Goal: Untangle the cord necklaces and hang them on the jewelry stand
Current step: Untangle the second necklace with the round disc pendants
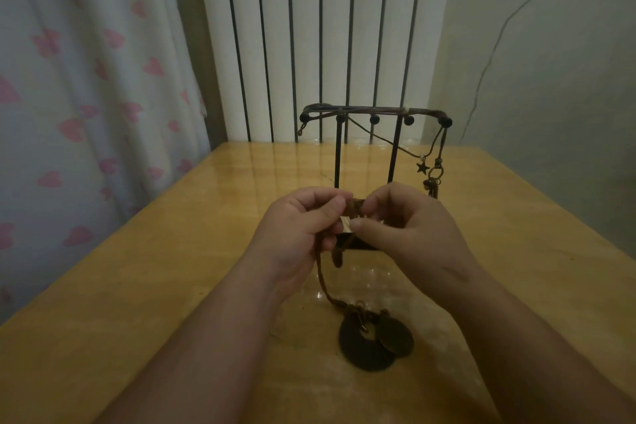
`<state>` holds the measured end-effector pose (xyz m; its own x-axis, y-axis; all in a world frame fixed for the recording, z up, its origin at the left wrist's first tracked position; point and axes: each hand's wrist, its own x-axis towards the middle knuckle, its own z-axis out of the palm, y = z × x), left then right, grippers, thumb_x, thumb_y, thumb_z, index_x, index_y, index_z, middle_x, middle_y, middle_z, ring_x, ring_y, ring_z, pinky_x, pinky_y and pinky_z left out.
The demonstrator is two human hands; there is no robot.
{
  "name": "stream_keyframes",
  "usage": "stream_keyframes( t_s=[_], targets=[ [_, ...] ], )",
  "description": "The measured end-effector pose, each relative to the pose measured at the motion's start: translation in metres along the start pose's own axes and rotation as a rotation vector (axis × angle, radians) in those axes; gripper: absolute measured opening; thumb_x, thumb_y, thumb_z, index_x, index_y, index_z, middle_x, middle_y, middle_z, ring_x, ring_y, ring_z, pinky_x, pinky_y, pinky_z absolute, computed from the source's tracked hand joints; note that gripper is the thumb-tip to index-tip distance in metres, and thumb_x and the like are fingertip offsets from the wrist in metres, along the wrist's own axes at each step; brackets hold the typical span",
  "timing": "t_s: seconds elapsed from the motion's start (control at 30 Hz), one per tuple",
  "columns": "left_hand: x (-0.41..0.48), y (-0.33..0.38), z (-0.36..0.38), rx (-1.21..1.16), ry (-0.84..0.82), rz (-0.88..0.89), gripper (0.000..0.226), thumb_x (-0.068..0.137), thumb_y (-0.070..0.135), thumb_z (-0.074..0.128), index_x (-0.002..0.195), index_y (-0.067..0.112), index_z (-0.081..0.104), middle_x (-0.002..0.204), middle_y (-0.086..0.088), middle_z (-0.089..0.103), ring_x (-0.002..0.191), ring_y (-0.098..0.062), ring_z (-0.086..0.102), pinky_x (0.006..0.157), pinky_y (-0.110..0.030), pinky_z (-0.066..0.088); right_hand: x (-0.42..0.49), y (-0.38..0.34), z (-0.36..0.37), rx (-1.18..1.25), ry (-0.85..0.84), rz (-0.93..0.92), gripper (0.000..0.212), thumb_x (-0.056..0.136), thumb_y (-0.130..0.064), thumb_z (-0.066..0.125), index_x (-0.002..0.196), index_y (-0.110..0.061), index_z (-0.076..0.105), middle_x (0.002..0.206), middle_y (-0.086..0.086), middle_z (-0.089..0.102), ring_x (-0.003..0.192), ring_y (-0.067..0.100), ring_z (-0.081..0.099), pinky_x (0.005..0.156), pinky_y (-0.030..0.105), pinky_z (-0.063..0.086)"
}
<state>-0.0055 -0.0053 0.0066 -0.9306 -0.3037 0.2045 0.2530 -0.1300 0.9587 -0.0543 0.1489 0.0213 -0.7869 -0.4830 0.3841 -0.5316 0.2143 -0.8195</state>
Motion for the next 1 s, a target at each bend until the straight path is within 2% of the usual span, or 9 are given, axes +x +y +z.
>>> stream_keyframes(
  t_s=[0.07,0.17,0.27,0.37,0.5,0.6,0.77,0.87,1.0],
  targets=[
    [-0.001,0.001,0.001,-0.001,0.004,-0.005,0.021,0.094,0.002,0.056,0.1,0.012,0.074,0.079,-0.007,0.065,0.065,-0.012,0.056,0.053,-0.022,0.044,0.001,0.001,0.002,-0.026,0.013,0.022,0.025,0.071,-0.048,0.069,0.087,-0.029,0.064,0.083,-0.005,0.066,0.08,0.018,0.064,0.075,0.043,0.058],
    [-0.001,0.002,0.001,0.015,-0.006,-0.002,0.025,0.092,-0.003,0.056,0.104,0.012,0.072,0.075,-0.002,0.066,0.066,-0.011,0.058,0.052,-0.022,0.044,0.002,0.004,0.002,-0.063,0.065,0.025,0.018,0.076,-0.045,0.069,0.088,-0.032,0.066,0.083,-0.008,0.067,0.081,0.013,0.064,0.077,0.042,0.057],
    [0.0,0.001,0.001,0.037,-0.005,-0.013,0.026,0.091,-0.004,0.059,0.107,0.012,0.071,0.077,-0.001,0.069,0.069,-0.012,0.061,0.054,-0.023,0.046,0.003,0.005,0.003,-0.131,0.082,-0.002,0.004,0.086,-0.038,0.063,0.087,-0.034,0.065,0.08,-0.011,0.065,0.075,0.007,0.062,0.071,0.034,0.056],
    [-0.001,0.002,0.002,0.01,-0.037,-0.041,0.024,0.091,-0.004,0.058,0.107,0.009,0.07,0.081,-0.005,0.069,0.067,-0.013,0.062,0.055,-0.022,0.048,0.004,0.006,0.005,-0.135,0.116,0.005,0.012,0.094,-0.027,0.054,0.085,-0.032,0.061,0.079,-0.007,0.063,0.074,0.006,0.059,0.063,0.023,0.051],
    [-0.001,0.004,0.003,-0.013,-0.022,-0.08,0.025,0.098,0.005,0.051,0.113,0.013,0.069,0.077,-0.004,0.069,0.065,-0.016,0.064,0.057,-0.025,0.051,0.007,0.006,0.001,0.192,0.145,0.164,0.017,0.098,-0.017,0.048,0.091,-0.02,0.063,0.083,0.001,0.069,0.073,0.011,0.065,0.065,0.024,0.055],
    [0.0,0.002,0.002,0.274,0.07,-0.008,0.024,0.094,0.012,0.062,0.112,0.025,0.07,0.073,0.012,0.066,0.073,-0.008,0.062,0.061,-0.024,0.049,0.008,0.003,-0.002,0.456,0.104,0.268,0.019,0.1,-0.013,0.044,0.097,-0.013,0.063,0.086,0.007,0.074,0.075,0.018,0.069,0.07,0.032,0.057],
    [-0.002,0.0,0.003,0.46,-0.017,-0.018,0.018,0.085,0.032,0.072,0.1,0.041,0.074,0.105,0.009,0.066,0.101,-0.013,0.06,0.085,-0.035,0.049,0.009,0.003,-0.005,0.549,0.046,0.32,0.019,0.101,-0.015,0.044,0.104,-0.011,0.062,0.088,0.009,0.075,0.083,0.026,0.07,0.079,0.043,0.056],
    [-0.003,-0.001,0.005,0.448,-0.061,-0.04,0.009,0.09,0.031,0.067,0.089,0.031,0.076,0.097,0.009,0.073,0.098,-0.011,0.063,0.088,-0.037,0.047,0.008,0.004,-0.005,0.532,0.039,0.32,0.018,0.1,-0.015,0.046,0.101,-0.012,0.064,0.085,0.008,0.073,0.084,0.026,0.07,0.078,0.044,0.057],
    [0.0,-0.003,0.005,0.263,-0.051,-0.008,0.016,0.097,0.022,0.057,0.093,0.014,0.07,0.096,-0.006,0.074,0.096,-0.023,0.068,0.091,-0.045,0.051,0.009,0.003,-0.005,0.592,0.04,0.384,0.019,0.1,-0.022,0.048,0.102,-0.015,0.065,0.083,0.007,0.069,0.071,0.02,0.066,0.061,0.034,0.055]
  ],
)
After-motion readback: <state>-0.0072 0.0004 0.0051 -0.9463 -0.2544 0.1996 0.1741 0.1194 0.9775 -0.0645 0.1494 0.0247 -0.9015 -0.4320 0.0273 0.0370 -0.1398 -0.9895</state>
